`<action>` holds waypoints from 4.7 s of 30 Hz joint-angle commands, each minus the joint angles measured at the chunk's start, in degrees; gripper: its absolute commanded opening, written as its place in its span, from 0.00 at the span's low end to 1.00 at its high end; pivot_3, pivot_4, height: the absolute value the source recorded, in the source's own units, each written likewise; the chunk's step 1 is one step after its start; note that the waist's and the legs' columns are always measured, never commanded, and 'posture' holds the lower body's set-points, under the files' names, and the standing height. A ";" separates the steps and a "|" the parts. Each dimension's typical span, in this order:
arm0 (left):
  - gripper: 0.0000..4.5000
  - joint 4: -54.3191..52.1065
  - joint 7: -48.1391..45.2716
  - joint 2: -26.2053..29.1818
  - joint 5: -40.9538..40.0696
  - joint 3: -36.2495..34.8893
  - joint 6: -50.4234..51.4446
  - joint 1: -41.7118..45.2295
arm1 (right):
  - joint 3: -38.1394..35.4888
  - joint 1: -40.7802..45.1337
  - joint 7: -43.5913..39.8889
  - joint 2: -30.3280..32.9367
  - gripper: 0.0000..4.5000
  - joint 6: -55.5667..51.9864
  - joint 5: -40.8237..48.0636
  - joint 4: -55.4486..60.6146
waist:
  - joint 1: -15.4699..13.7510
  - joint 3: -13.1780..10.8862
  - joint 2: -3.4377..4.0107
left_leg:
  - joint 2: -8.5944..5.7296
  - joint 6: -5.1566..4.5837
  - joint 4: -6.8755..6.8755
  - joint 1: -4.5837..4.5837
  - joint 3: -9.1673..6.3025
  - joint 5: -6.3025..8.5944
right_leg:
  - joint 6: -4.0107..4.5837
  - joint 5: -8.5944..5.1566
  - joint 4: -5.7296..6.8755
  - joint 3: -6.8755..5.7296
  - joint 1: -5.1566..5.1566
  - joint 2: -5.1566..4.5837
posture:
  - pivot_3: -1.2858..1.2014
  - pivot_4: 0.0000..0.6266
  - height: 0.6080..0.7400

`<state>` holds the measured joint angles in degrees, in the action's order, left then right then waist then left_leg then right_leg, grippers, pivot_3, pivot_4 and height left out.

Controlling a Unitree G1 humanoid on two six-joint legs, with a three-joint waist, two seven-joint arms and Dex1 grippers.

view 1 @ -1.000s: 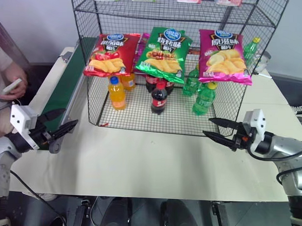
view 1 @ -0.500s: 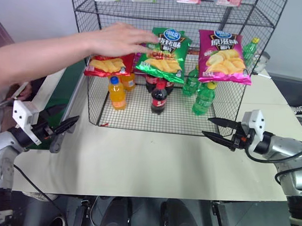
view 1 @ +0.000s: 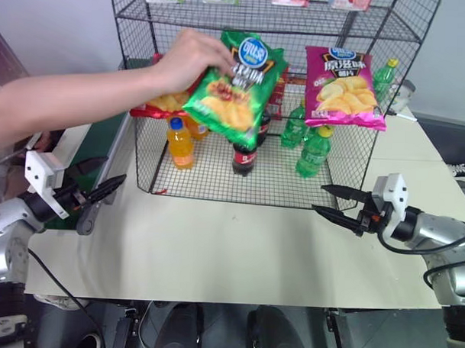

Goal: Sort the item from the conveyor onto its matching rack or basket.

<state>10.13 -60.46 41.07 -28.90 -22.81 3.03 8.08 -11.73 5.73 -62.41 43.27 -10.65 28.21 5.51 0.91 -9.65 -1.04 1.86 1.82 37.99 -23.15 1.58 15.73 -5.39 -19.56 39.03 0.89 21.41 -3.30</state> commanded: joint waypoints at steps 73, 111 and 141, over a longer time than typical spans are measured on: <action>0.74 -8.44 2.54 1.01 -1.37 -1.57 1.77 -7.96 | 4.21 4.56 -2.33 -1.06 0.61 4.15 -4.91 -2.81 | 0.02 0.00 0.00 | 0.01 -0.01 0.01 0.00 -0.01 0.00 | 0.00 0.00 0.00 0.00 0.00 -0.03 | 0.52 0.24 0.99; 0.74 -15.30 16.01 0.83 18.39 -14.76 -24.79 -26.43 | 14.61 16.47 -8.47 -8.94 0.99 -3.17 0.49 0.22 | -0.12 0.02 -0.03 | -0.03 -0.06 -0.02 -0.03 -0.01 0.04 | 0.02 -0.01 -0.07 -0.03 0.00 -0.18 | 0.52 0.24 0.99; 0.74 3.09 42.20 6.98 48.74 -19.17 -56.48 -38.18 | 17.80 19.10 -14.42 -10.42 0.99 1.09 -1.49 -3.49 | 1.26 0.02 -0.04 | 0.00 -0.09 -0.20 -0.03 0.02 0.07 | 0.04 -0.02 -0.14 -0.04 0.07 -0.26 | 0.52 0.24 0.99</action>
<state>12.91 -20.06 47.13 19.39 -41.49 -52.48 -29.62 6.45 24.77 -75.55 32.10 -9.69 25.61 -0.08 2.17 -9.62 -1.08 1.86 1.74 37.79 -23.18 1.59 15.80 -5.34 -19.57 38.89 0.84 21.48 -3.56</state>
